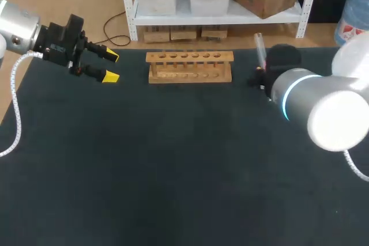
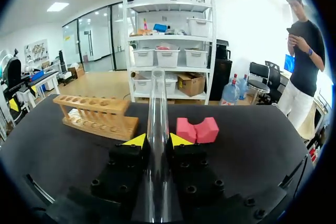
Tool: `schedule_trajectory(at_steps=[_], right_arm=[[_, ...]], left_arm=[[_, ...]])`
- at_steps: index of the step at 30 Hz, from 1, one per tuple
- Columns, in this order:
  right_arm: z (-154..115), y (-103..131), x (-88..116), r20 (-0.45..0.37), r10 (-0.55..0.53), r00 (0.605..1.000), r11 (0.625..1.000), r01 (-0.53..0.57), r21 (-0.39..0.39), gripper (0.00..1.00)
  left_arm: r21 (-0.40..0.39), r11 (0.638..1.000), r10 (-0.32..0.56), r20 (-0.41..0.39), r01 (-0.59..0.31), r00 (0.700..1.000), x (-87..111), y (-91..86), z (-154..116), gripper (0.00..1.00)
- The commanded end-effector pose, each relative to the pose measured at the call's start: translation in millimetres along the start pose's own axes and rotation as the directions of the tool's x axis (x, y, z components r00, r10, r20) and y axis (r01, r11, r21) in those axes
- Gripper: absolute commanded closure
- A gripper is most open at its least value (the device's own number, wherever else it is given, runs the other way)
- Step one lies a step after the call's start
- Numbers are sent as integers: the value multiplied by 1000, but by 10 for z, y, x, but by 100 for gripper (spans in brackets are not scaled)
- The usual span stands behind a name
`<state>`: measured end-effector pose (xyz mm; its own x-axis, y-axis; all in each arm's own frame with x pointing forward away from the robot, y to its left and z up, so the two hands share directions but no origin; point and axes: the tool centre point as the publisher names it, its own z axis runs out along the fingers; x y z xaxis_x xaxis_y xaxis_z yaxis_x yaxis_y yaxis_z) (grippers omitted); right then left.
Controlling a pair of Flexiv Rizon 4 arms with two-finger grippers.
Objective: Grasp the test tube, adjust it, and insert it.
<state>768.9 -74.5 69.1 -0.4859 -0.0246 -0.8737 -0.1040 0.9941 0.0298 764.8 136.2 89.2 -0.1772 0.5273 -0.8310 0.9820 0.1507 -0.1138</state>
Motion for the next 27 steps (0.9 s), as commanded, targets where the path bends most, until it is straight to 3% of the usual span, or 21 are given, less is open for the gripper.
schedule_trajectory(at_steps=[1, 9, 27], right_arm=[[142, 226, -35, -11, 11, 1000, 1000, -11, -29, 100], [251, 637, -39, -20, 12, 1000, 993, -14, -113, 100], [417, 1138, -62, -68, -19, 998, 983, 7, -185, 100]], left_arm=[[2, 1000, 2, 1, -2, 1000, 7, 9, 3, 0], [2, 1000, 2, 1, -2, 1000, 7, 9, 3, 0], [2, 1000, 2, 1, -2, 1000, 7, 9, 3, 0]])
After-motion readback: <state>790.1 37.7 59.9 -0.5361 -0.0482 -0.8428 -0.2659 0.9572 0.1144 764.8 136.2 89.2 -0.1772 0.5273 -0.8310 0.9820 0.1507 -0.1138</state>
